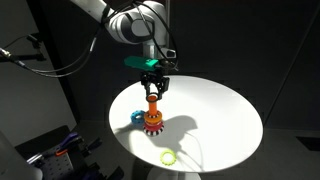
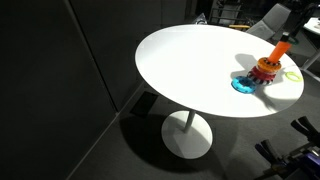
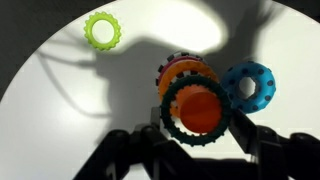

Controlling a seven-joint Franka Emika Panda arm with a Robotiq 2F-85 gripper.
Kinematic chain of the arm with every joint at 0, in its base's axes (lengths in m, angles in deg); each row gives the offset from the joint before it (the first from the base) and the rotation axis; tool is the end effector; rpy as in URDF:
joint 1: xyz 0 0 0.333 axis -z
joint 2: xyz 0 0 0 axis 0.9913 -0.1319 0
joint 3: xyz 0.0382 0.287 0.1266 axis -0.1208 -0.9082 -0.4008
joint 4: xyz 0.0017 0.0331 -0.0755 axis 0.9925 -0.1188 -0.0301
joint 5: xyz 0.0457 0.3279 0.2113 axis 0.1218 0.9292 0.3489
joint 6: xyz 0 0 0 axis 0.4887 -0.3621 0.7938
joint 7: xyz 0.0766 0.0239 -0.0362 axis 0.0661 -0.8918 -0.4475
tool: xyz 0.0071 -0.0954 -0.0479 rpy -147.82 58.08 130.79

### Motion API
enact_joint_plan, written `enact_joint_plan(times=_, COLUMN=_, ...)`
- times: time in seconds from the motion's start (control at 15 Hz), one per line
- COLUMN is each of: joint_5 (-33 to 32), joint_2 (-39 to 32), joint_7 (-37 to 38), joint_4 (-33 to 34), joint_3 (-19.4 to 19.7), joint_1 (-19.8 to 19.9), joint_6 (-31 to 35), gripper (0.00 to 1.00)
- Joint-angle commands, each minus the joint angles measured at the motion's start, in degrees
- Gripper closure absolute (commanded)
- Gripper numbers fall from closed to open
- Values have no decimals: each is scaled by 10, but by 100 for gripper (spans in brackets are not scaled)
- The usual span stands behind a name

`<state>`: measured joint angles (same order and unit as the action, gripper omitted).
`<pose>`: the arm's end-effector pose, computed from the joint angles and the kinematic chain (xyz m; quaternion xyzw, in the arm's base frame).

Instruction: Put the dark green ring around the orange rod

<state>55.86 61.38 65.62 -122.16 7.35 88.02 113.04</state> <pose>0.5239 -0.1048 0.3410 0.9969 0.0577 -0.0489 0.0201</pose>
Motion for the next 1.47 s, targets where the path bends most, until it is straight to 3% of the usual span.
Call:
enact_joint_plan(times=0.0, joint_5=15, joint_2=-14, joint_7=-2, joint_4=28, joint_3=-5, joint_1=1, joint_6=-27, gripper=55)
enact_joint_plan(times=1.4, joint_5=13, joint_2=-70, joint_7=12, joint_4=106, joint_3=-11, joint_1=1, joint_6=-101, gripper=55)
